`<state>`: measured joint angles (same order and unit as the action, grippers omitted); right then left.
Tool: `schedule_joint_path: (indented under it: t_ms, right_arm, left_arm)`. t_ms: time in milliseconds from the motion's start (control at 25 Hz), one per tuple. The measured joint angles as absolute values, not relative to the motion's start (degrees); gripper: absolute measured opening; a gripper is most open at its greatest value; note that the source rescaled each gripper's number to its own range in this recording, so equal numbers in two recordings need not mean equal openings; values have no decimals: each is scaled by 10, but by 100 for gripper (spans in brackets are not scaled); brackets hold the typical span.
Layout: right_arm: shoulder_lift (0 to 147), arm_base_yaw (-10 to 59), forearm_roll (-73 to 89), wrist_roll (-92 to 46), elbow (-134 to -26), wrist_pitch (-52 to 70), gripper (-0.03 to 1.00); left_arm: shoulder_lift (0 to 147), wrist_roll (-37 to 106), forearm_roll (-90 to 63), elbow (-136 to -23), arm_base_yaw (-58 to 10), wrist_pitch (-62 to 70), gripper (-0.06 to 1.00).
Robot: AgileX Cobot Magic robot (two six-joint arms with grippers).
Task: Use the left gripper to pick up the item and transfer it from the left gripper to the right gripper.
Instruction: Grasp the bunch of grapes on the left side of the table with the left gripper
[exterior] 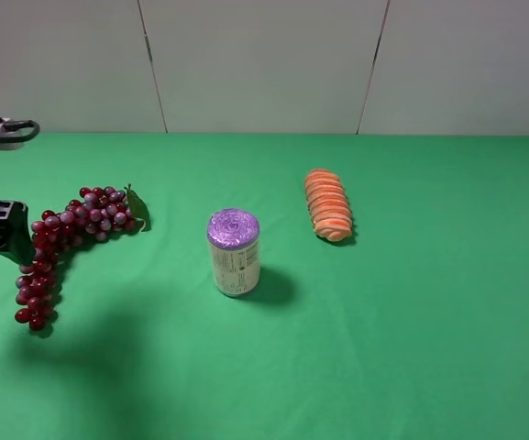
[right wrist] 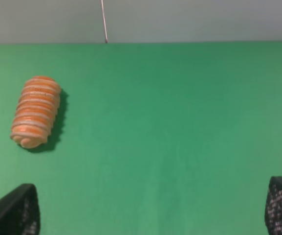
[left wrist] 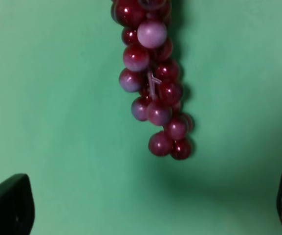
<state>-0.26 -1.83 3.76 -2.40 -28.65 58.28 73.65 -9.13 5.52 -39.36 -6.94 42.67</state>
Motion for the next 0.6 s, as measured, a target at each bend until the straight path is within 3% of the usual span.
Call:
schedule_joint_path:
  t_ms: [600]
  right_arm:
    - [-3, -18, 38, -24, -287, 583, 100]
  left_arm:
    - [941, -97, 54, -349, -69, 250, 98]
